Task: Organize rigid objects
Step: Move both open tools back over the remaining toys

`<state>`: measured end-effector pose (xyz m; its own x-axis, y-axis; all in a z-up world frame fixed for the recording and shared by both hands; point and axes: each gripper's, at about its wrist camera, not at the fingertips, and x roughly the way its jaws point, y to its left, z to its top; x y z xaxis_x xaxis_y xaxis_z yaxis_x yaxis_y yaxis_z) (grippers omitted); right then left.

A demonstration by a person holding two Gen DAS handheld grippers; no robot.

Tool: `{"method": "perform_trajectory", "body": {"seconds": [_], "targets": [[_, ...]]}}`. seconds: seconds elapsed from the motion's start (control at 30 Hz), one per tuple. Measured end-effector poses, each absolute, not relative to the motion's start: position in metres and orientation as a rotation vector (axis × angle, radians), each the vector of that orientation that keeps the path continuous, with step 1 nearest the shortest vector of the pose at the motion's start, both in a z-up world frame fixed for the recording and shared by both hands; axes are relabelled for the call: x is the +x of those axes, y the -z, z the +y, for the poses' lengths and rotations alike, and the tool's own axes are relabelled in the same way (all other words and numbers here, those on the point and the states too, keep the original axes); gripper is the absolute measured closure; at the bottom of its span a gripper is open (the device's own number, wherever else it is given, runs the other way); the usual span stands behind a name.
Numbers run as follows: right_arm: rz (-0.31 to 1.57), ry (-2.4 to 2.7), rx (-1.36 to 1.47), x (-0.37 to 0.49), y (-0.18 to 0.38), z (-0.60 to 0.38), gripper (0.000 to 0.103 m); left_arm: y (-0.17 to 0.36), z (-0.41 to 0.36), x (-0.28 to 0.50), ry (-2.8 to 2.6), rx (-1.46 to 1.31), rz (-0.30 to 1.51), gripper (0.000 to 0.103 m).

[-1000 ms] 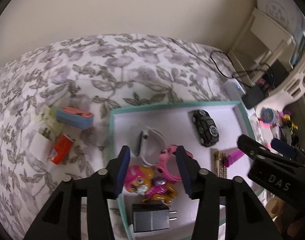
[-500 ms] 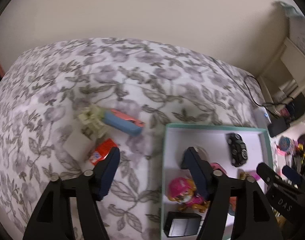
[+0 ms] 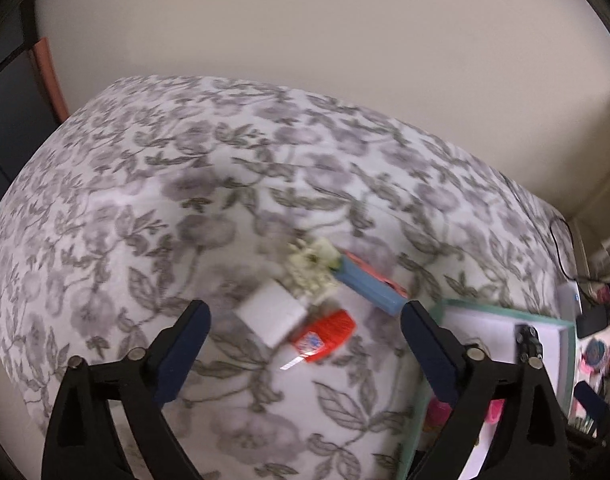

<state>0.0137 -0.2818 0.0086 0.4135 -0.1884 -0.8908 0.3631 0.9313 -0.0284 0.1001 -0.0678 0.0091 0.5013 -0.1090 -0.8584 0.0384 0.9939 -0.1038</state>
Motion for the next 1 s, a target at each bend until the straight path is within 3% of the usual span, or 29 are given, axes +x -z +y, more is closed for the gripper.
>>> {"method": "perform_trajectory", "body": {"seconds": [0.27,1.0], "targets": [[1.087,0.257,0.178,0.031,-0.007,-0.244,0.0,-0.009,-0.031,0.111,0.031,-0.094,1.023,0.001],[1.169,0.297,0.172,0.06,0.027,-0.226,0.0,0.072,-0.038,0.155,0.093,-0.123,1.247,0.001]]}}
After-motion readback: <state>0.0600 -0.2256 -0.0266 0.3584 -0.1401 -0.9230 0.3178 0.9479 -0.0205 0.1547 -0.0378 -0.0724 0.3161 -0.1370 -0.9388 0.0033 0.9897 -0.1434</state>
